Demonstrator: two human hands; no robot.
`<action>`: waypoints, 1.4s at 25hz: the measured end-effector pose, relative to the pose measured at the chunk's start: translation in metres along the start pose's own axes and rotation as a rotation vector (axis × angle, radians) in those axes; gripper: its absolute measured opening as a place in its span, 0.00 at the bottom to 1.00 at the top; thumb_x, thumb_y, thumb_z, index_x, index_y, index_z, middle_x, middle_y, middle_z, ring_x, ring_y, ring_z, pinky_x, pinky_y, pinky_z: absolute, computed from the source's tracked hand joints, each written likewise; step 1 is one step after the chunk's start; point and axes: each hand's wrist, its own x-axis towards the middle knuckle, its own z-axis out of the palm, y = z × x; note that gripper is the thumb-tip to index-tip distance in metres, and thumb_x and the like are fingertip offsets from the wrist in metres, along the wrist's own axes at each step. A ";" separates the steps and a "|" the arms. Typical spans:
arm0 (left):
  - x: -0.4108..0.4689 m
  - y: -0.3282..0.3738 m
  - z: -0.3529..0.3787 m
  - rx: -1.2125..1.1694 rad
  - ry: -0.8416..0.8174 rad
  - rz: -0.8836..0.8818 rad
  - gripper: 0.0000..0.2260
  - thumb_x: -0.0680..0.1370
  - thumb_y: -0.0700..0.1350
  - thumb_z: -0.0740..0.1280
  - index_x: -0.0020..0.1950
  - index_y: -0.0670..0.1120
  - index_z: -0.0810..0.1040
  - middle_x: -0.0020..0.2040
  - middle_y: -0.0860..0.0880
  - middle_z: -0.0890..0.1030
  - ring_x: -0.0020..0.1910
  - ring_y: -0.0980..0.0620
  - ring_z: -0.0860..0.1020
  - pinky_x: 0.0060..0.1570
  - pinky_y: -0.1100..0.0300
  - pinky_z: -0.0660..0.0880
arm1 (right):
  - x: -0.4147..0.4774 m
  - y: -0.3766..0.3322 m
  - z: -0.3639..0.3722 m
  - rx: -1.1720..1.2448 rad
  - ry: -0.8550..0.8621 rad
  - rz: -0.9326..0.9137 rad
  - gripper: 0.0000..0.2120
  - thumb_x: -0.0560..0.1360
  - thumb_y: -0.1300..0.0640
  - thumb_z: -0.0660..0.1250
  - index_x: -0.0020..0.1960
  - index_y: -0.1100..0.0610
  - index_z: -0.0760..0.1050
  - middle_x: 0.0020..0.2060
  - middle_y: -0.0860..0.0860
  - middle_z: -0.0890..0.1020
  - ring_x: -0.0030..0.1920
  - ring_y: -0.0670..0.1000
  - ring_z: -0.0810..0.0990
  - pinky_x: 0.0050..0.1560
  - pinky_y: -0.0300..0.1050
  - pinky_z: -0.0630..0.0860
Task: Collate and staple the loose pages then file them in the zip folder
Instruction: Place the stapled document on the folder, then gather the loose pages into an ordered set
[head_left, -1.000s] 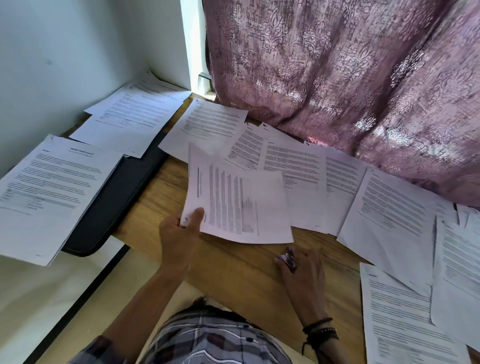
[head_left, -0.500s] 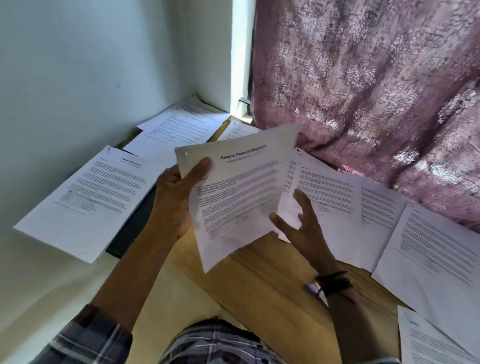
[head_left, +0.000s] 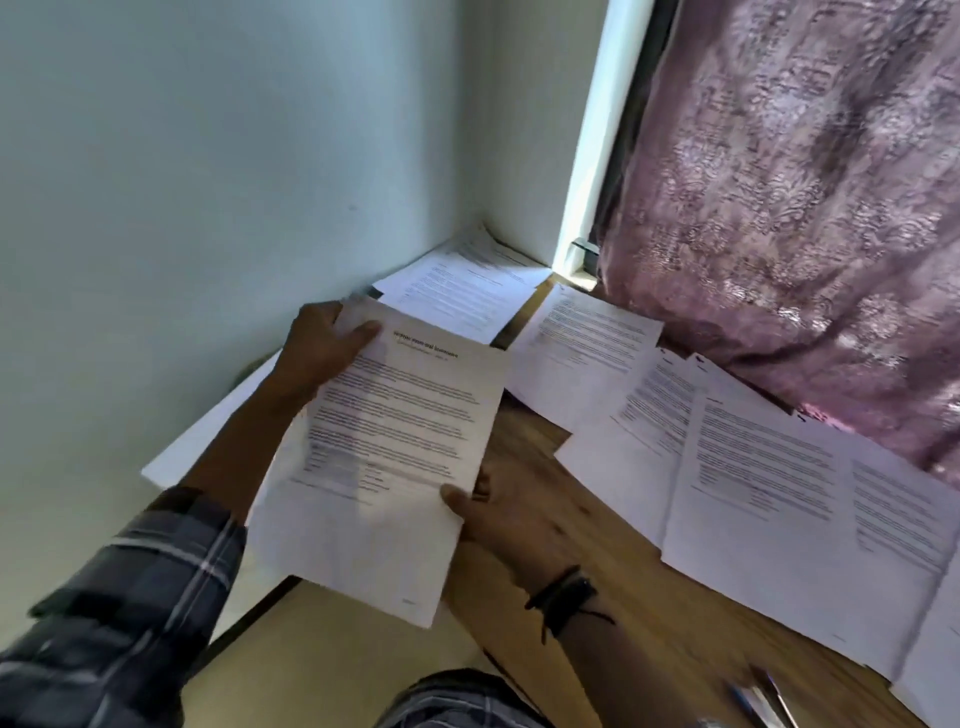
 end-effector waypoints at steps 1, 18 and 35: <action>0.012 -0.015 -0.003 0.066 -0.017 -0.004 0.21 0.72 0.54 0.72 0.54 0.39 0.81 0.48 0.41 0.83 0.45 0.43 0.82 0.43 0.56 0.76 | 0.008 0.001 0.015 0.001 -0.021 0.016 0.16 0.79 0.52 0.67 0.67 0.48 0.74 0.61 0.45 0.82 0.59 0.46 0.81 0.61 0.50 0.79; 0.095 -0.095 -0.002 0.617 0.001 0.010 0.31 0.73 0.53 0.73 0.69 0.41 0.68 0.67 0.37 0.71 0.66 0.36 0.68 0.62 0.43 0.68 | 0.078 -0.010 0.083 -0.008 0.192 0.196 0.10 0.79 0.55 0.68 0.57 0.52 0.69 0.42 0.55 0.81 0.36 0.47 0.81 0.38 0.40 0.81; 0.170 -0.072 0.080 0.374 0.021 -0.062 0.18 0.75 0.48 0.72 0.58 0.39 0.76 0.58 0.39 0.79 0.59 0.37 0.76 0.54 0.53 0.70 | 0.089 0.000 0.026 0.052 0.173 0.137 0.25 0.78 0.57 0.68 0.70 0.50 0.61 0.54 0.52 0.78 0.50 0.51 0.84 0.51 0.46 0.82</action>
